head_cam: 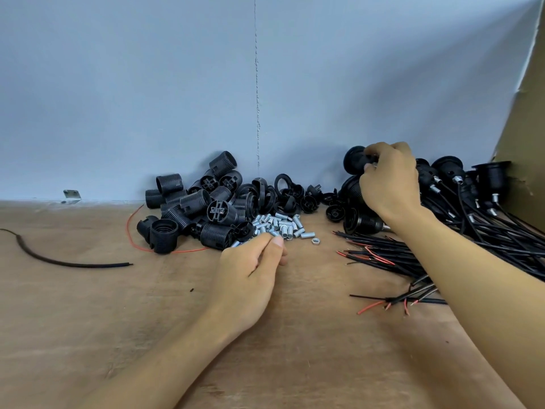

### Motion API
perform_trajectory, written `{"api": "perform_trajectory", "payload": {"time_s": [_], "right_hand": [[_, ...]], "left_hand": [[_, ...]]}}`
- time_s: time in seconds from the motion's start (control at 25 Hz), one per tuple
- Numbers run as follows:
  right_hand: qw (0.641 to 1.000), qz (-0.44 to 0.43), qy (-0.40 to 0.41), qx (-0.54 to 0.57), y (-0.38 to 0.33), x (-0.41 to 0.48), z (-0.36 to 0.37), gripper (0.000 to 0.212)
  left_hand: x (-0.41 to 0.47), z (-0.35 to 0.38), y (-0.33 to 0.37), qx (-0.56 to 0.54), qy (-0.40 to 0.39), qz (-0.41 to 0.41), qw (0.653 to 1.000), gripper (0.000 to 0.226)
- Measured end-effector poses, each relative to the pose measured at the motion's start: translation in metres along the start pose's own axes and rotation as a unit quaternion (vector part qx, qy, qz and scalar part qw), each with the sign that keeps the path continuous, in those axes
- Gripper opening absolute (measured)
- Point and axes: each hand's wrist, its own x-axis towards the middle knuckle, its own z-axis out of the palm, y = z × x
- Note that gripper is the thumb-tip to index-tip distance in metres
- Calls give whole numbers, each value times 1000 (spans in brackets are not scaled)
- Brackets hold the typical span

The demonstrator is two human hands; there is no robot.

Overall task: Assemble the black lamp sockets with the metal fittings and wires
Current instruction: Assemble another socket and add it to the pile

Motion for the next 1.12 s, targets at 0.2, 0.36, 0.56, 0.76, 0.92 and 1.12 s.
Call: {"api": "perform_trajectory", "payload": {"time_s": [0.2,0.36,0.56,0.76,0.92,1.12], "right_hand": [[995,-18,-11,-98,-4,-5,12,32],[989,-38,-14,-142,-3,-13,21,37],[975,-82,28,-202,-6,-21,23,38],[945,-297,15,-133,-31,-60,32,20],[949,-208,-238,-22,-47,-83,56,21],[969,-132,-208,25,-53,-73,71,22]], "left_hand": [[1,0,-1,4,-7,-5,1000,37],[1,0,2,0,-14,-10,1000,38],[0,0,4,5,-14,-13,1000,38],[1,1,0,39,-29,-17,999,29],[3,2,-3,74,-26,-20,997,19],[8,2,-8,97,-19,-22,995,14]]}}
